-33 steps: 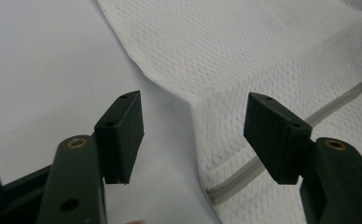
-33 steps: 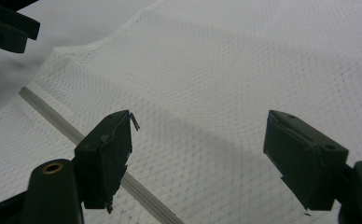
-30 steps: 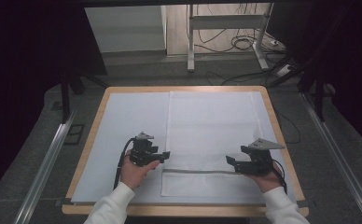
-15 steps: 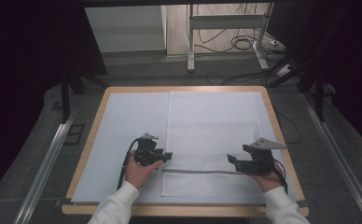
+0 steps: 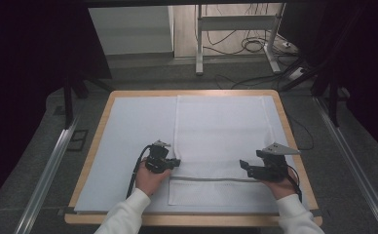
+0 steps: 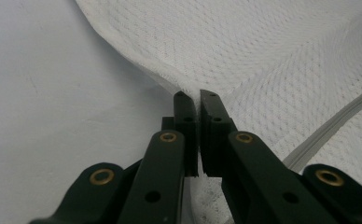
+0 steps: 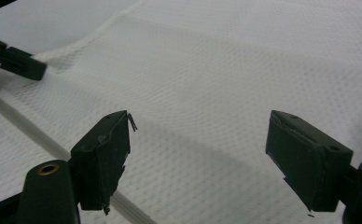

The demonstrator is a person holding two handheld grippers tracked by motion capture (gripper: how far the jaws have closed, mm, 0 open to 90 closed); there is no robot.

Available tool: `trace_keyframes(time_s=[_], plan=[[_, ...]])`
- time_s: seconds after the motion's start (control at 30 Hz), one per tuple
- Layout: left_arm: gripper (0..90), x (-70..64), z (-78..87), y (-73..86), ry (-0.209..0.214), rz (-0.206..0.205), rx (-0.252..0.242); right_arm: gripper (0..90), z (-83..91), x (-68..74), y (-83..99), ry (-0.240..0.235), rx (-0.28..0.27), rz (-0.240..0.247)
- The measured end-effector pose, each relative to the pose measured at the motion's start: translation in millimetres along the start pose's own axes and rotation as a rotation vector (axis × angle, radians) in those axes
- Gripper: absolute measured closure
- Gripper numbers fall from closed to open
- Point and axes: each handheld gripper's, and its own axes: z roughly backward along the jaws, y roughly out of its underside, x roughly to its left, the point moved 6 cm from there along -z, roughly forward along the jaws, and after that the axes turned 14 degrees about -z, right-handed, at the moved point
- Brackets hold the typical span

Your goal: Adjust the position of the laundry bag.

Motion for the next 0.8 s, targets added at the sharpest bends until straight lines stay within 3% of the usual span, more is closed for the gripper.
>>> trace_keyframes(time_s=[0.2,0.4,0.47,0.6,0.8], plan=[[88.2,-0.2,-0.9,0.5,-0.004,-0.009,0.005,23.9,8.3,-27.4,-26.6,0.084,0.066,-0.052],[88.2,-0.9,-0.4,0.7,-0.005,-0.01,-0.002,28.3,4.3,-45.5,-40.2,0.139,0.119,-0.112],[88.2,-0.7,0.0,0.6,-0.002,-0.01,-0.004,29.1,3.1,-47.0,-41.7,0.143,0.126,-0.119],[88.2,-0.6,1.5,0.2,0.001,-0.013,-0.011,33.1,0.3,-55.1,-41.4,0.204,0.141,-0.102],[88.1,-1.4,3.3,-1.0,0.0,-0.013,-0.021,41.5,5.1,-75.9,-22.7,0.248,0.19,-0.108]])
